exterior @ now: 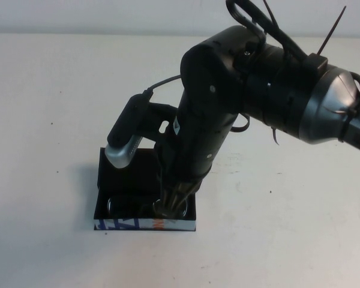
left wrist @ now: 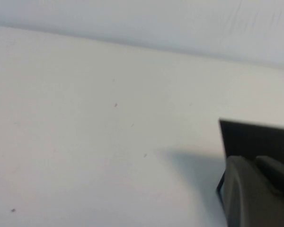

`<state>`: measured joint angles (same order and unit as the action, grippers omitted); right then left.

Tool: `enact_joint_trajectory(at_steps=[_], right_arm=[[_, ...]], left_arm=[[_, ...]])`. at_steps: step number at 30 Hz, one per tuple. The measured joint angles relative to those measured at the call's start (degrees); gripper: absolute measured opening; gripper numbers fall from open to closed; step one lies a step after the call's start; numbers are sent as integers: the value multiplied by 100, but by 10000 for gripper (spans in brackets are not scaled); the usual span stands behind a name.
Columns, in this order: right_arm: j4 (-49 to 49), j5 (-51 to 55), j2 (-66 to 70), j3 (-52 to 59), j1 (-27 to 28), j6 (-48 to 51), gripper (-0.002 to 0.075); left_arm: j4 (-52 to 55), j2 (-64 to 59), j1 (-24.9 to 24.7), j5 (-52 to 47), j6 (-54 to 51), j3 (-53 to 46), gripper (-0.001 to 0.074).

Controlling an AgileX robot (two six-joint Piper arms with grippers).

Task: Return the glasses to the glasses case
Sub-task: Close the glasses case

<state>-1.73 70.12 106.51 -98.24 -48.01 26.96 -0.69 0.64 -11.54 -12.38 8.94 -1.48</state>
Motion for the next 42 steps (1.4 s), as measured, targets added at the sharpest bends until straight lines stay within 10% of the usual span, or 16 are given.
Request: enact_joint_trajectory(at_steps=[7, 18, 26, 42], right_arm=[[-203, -151, 0, 0, 0, -40, -11], [-318, -307, 0, 0, 9, -284, -11], [-328, -328, 0, 0, 9, -382, -11], [-806, -743, 0, 0, 841, -921, -11]], left_arm=[[-444, 0, 0, 847, 1030, 0, -1], [-982, -1956, -224, -1464, 1069, 1467, -1], [-2913, -4027, -526, -3135, -1753, 2581, -1], [-8772, -6994, -548, -1857, -8518, 2098, -1]])
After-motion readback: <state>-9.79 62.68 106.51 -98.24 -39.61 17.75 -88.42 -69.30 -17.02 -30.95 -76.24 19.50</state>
